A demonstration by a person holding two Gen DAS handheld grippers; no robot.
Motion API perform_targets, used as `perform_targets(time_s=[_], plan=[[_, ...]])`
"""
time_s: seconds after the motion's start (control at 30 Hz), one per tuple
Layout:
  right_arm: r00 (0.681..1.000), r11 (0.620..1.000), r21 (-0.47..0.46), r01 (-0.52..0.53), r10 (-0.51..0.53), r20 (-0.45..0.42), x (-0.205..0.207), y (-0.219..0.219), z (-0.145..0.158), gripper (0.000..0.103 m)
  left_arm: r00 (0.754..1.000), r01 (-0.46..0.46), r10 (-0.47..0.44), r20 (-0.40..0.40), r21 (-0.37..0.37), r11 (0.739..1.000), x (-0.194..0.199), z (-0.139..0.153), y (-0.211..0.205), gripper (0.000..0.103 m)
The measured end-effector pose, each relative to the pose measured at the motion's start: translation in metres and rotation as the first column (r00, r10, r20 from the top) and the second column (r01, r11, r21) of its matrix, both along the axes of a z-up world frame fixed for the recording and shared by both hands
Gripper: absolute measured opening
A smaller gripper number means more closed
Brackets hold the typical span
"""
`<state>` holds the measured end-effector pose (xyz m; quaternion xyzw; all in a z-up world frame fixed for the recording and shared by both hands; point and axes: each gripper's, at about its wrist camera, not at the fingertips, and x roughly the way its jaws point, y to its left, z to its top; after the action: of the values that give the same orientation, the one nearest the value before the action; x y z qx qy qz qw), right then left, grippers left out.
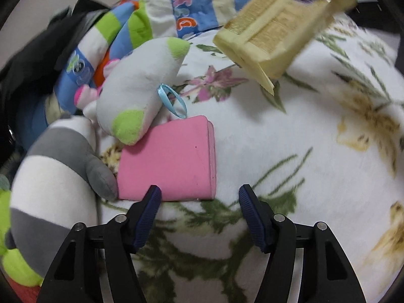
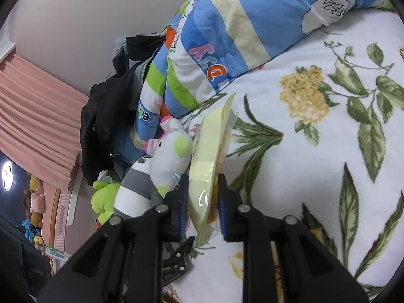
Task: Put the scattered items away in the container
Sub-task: 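Lift the yellow wrapped package with the right tool, then grasp the pink sponge with the left tool while the right tool holds the package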
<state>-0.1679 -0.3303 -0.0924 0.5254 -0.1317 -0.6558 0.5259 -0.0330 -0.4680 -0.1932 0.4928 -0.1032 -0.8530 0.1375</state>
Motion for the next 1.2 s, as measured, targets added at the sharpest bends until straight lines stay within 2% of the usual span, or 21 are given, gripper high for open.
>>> perform_targets(time_s=[0.07, 0.17, 0.23, 0.3, 0.4, 0.43, 0.47, 0.6, 0.73, 0.83, 0.93, 1.03, 1.07, 1.2], plan=[[1.000, 1.000, -0.005, 0.002, -0.002, 0.005, -0.001, 0.000, 0.000, 0.021, 1.000, -0.030, 0.029, -0.006, -0.086, 0.996, -0.002, -0.004, -0.002, 0.092], [1.000, 1.000, -0.010, 0.002, -0.002, 0.011, -0.001, -0.001, -0.001, 0.021, 0.996, -0.085, 0.083, -0.025, -0.144, 0.986, -0.012, -0.004, -0.015, 0.097], [1.000, 1.000, -0.009, -0.006, 0.006, 0.012, 0.000, -0.003, 0.000, 0.021, 0.996, -0.091, 0.088, -0.033, -0.119, 0.989, -0.016, -0.003, -0.026, 0.097], [1.000, 1.000, -0.012, -0.006, 0.006, 0.014, 0.000, -0.003, 0.000, 0.021, 0.996, -0.081, 0.077, -0.038, -0.134, 0.988, -0.020, -0.003, -0.028, 0.097], [1.000, 1.000, -0.017, -0.001, 0.001, 0.022, -0.001, -0.002, 0.001, 0.021, 0.998, -0.056, 0.054, -0.022, -0.107, 0.993, -0.024, -0.003, -0.030, 0.080], [1.000, 1.000, -0.017, -0.001, 0.002, 0.021, -0.001, -0.002, 0.002, 0.021, 0.998, -0.054, 0.053, -0.016, -0.067, 0.996, -0.025, -0.002, -0.031, 0.069], [1.000, 1.000, -0.016, -0.004, 0.004, 0.019, -0.001, -0.002, 0.003, 0.021, 0.999, -0.053, 0.053, -0.011, -0.031, 0.998, -0.025, -0.001, -0.033, 0.064], [1.000, 1.000, -0.021, -0.004, 0.004, 0.018, -0.001, 0.001, 0.007, 0.021, 0.999, -0.038, 0.038, 0.000, -0.039, 0.999, -0.023, 0.002, -0.030, 0.054], [1.000, 1.000, -0.028, 0.001, 0.000, 0.019, -0.002, 0.005, 0.011, 0.021, 1.000, -0.029, 0.029, -0.004, -0.059, 0.998, -0.016, 0.014, -0.027, 0.037], [1.000, 0.999, -0.035, 0.002, -0.002, 0.023, -0.002, 0.007, 0.014, 0.021, 0.999, -0.039, 0.038, -0.025, -0.055, 0.998, -0.008, 0.028, -0.029, 0.031], [1.000, 0.999, -0.042, 0.000, 0.001, 0.026, -0.001, 0.007, 0.016, 0.021, 0.999, -0.046, 0.044, -0.026, -0.071, 0.996, -0.003, 0.036, -0.034, 0.030], [1.000, 0.999, -0.049, -0.009, 0.011, 0.029, 0.001, 0.005, 0.018, 0.021, 0.997, -0.079, 0.079, -0.007, -0.156, 0.985, -0.005, 0.035, -0.045, 0.024], [0.999, 0.999, -0.050, -0.013, 0.014, 0.029, 0.002, 0.004, 0.019, 0.021, 0.995, -0.096, 0.097, 0.001, -0.161, 0.982, -0.006, 0.033, -0.054, 0.022], [0.999, 0.998, -0.054, -0.014, 0.016, 0.030, 0.003, 0.004, 0.021, 0.021, 0.992, -0.124, 0.126, 0.011, -0.129, 0.984, -0.001, 0.028, -0.070, 0.020]])
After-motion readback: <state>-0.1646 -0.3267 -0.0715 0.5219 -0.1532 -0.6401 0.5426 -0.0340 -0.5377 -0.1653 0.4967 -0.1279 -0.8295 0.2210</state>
